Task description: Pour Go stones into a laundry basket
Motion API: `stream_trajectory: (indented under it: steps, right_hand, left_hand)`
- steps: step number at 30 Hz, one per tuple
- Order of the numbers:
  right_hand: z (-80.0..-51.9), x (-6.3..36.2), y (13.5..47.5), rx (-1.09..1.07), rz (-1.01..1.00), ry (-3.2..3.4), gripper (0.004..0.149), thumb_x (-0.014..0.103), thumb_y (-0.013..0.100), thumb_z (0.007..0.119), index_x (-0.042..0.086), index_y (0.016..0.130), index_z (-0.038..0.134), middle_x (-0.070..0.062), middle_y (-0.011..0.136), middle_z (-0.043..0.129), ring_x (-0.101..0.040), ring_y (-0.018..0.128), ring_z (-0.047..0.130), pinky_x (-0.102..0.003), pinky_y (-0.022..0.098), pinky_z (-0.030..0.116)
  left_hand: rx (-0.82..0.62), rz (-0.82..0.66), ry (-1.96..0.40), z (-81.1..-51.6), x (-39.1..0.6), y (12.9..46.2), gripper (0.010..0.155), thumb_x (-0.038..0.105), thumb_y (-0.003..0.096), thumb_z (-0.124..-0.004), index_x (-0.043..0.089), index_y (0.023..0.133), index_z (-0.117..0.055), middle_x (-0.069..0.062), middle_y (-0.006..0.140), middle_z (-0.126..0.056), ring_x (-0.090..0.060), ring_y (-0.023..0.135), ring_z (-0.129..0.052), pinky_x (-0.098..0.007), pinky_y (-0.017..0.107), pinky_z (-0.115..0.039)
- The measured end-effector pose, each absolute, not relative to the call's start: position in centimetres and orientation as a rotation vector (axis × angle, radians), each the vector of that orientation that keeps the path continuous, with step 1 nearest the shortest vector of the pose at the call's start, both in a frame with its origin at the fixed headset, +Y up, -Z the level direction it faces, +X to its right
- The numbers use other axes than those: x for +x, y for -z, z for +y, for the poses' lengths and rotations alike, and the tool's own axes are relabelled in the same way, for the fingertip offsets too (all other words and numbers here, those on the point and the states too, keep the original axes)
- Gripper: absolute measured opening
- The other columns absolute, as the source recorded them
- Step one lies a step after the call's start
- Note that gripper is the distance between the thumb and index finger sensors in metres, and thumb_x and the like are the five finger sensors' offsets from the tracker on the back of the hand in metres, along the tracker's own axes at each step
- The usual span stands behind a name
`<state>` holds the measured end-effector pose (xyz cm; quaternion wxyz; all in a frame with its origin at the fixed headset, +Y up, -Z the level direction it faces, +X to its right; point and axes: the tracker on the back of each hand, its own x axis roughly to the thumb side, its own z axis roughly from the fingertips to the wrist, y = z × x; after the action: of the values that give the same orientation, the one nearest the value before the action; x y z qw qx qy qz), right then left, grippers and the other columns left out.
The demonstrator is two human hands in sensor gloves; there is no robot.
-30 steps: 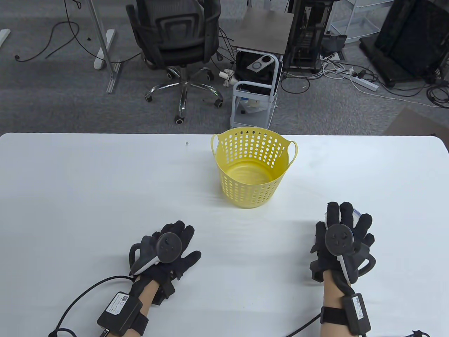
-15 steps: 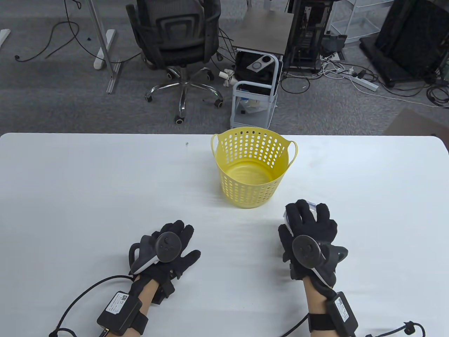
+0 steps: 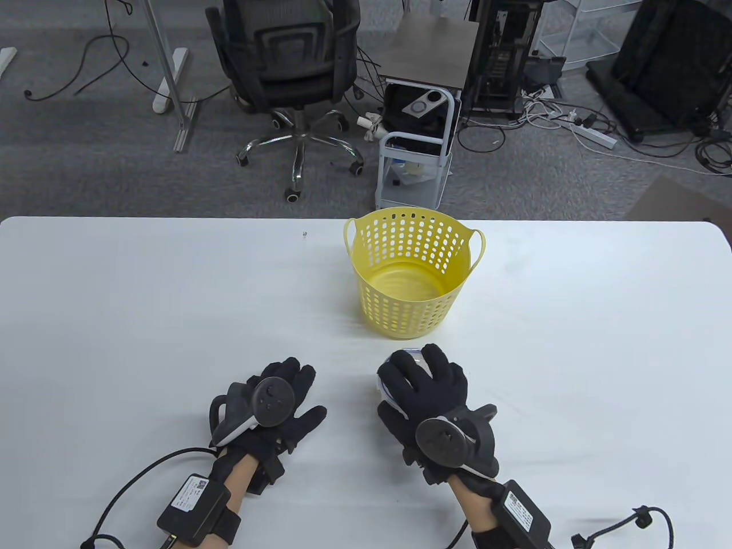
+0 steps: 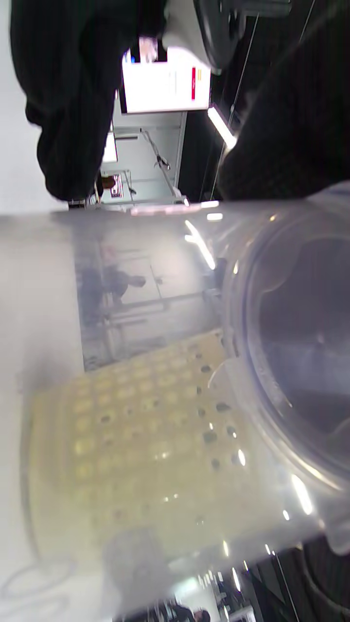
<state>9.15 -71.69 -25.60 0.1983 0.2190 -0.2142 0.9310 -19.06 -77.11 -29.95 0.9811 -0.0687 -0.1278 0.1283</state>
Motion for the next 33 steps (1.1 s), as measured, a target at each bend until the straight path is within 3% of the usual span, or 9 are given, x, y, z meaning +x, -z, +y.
stream_trajectory:
  steps: [9, 12, 15, 19, 25, 28, 33]
  right_hand:
    - [-72.4, 8.6, 25.8, 0.733, -0.513, -2.559, 0.063, 0.053, 0.037, 0.099, 0.03, 0.091, 0.078, -0.003, 0.105, 0.076, -0.055, 0.096, 0.064, -0.08, 0.058, 0.062]
    - [-71.9, 8.9, 25.8, 0.752, -0.458, -2.585, 0.067, 0.059, 0.033, 0.1, 0.032, 0.091, 0.079, 0.0, 0.105, 0.076, -0.054, 0.096, 0.064, -0.078, 0.058, 0.065]
    - [-71.6, 9.2, 25.9, 0.76, -0.442, -2.535, 0.068, 0.068, 0.031, 0.096, 0.031, 0.087, 0.084, 0.0, 0.102, 0.081, -0.054, 0.094, 0.066, -0.078, 0.056, 0.067]
    - [-71.5, 10.1, 26.4, 0.735, -0.4, -2.473, 0.067, 0.067, 0.036, 0.091, 0.03, 0.091, 0.08, -0.004, 0.103, 0.081, -0.055, 0.094, 0.067, -0.076, 0.056, 0.069]
    - [-70.9, 12.1, 27.0, 0.587, -0.429, -2.331, 0.062, 0.06, 0.043, 0.084, 0.026, 0.095, 0.076, -0.009, 0.103, 0.08, -0.057, 0.09, 0.072, -0.075, 0.055, 0.07]
    - [-70.8, 13.7, 27.5, 0.424, -0.454, -2.305, 0.059, 0.056, 0.045, 0.083, 0.022, 0.094, 0.078, -0.013, 0.099, 0.082, -0.053, 0.084, 0.081, -0.069, 0.054, 0.074]
    - [-71.1, 15.8, 28.1, 0.229, -0.427, -2.263, 0.058, 0.054, 0.046, 0.083, 0.017, 0.091, 0.08, -0.016, 0.09, 0.087, -0.043, 0.065, 0.094, -0.055, 0.045, 0.082]
  left_hand:
    - [-0.134, -0.263, -0.266, -77.2, -19.1, 30.0, 0.082, 0.076, 0.039, -0.073, 0.036, 0.108, -0.054, -0.001, 0.121, -0.047, -0.035, 0.112, -0.054, -0.064, 0.074, -0.051]
    - [-0.129, -0.269, -0.271, -77.1, -19.0, 30.0, 0.082, 0.076, 0.039, -0.073, 0.036, 0.108, -0.055, 0.0, 0.121, -0.047, -0.035, 0.112, -0.054, -0.064, 0.074, -0.051]
    - [-0.114, -0.28, -0.276, -76.9, -18.9, 30.0, 0.082, 0.076, 0.0388, -0.073, 0.036, 0.108, -0.055, 0.0, 0.121, -0.047, -0.035, 0.112, -0.054, -0.064, 0.074, -0.052]
    - [-0.063, -0.297, -0.299, -76.3, -18.8, 29.8, 0.081, 0.076, 0.0386, -0.073, 0.037, 0.107, -0.057, 0.0, 0.12, -0.05, -0.034, 0.111, -0.057, -0.064, 0.073, -0.054]
    - [0.033, -0.319, -0.376, -74.4, -18.6, 29.1, 0.079, 0.077, 0.0382, -0.073, 0.037, 0.105, -0.062, 0.003, 0.117, -0.059, -0.032, 0.107, -0.068, -0.061, 0.072, -0.061]
    - [0.021, -0.334, -0.483, -73.2, -17.9, 28.4, 0.072, 0.077, 0.0388, -0.073, 0.037, 0.099, -0.072, 0.006, 0.107, -0.075, -0.029, 0.097, -0.082, -0.054, 0.068, -0.07]
    - [-0.01, -0.283, -0.586, -71.8, -16.1, 27.9, 0.066, 0.076, 0.0396, -0.073, 0.036, 0.092, -0.079, 0.005, 0.096, -0.084, -0.028, 0.085, -0.091, -0.05, 0.061, -0.076]
